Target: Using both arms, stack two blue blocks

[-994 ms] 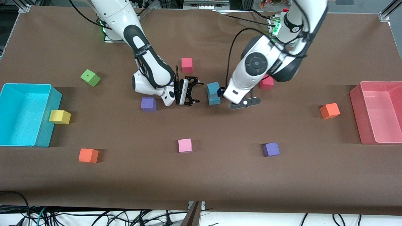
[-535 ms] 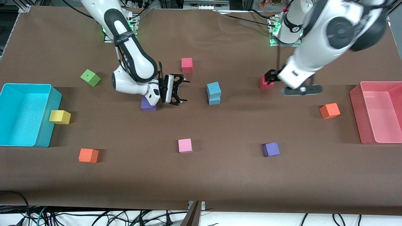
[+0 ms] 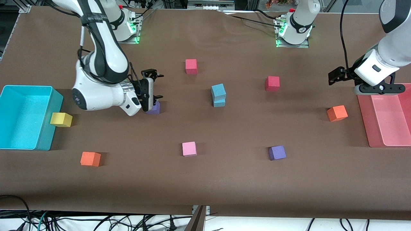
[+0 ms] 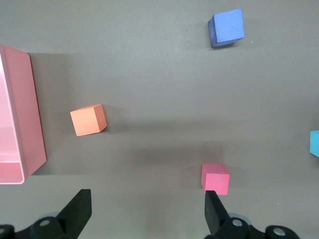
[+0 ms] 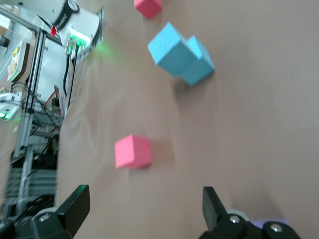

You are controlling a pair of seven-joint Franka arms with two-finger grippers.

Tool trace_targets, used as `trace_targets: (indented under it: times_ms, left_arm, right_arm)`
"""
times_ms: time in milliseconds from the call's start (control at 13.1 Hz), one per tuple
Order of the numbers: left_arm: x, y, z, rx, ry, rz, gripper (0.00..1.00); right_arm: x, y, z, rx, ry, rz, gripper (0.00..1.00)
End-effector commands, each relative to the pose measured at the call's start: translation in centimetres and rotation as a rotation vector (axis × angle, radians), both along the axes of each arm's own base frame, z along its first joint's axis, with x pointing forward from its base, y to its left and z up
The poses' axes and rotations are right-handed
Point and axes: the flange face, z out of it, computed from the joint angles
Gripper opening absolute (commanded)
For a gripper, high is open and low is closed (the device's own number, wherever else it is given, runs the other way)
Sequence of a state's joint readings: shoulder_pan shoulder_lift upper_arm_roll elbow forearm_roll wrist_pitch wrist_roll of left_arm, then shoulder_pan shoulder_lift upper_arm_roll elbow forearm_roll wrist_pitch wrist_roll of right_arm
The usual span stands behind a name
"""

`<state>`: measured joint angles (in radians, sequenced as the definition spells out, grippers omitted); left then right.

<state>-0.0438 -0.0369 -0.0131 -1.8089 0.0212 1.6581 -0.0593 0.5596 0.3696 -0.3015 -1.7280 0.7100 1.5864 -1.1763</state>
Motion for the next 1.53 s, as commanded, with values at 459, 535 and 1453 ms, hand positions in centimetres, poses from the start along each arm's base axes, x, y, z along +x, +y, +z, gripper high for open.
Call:
trace_targets:
  times_ms: [459, 535, 1453]
  left_arm:
    - [0.3, 0.4, 2.0, 0.003, -0.094, -0.009, 1.0]
    - [0.4, 0.4, 2.0, 0.003, -0.094, 0.002, 1.0]
    - [0.1, -0.3, 2.4, -0.017, -0.092, -0.001, 1.0]
  right_arm:
    - [1.7, -4.3, 8.4, -0.616, 0.128, -0.329, 1.0]
    - [2.0, -4.6, 8.5, -0.686, 0.127, -0.413, 1.0]
    - [0.8, -23.9, 15.1, -0.797, -0.166, -0.787, 1.0]
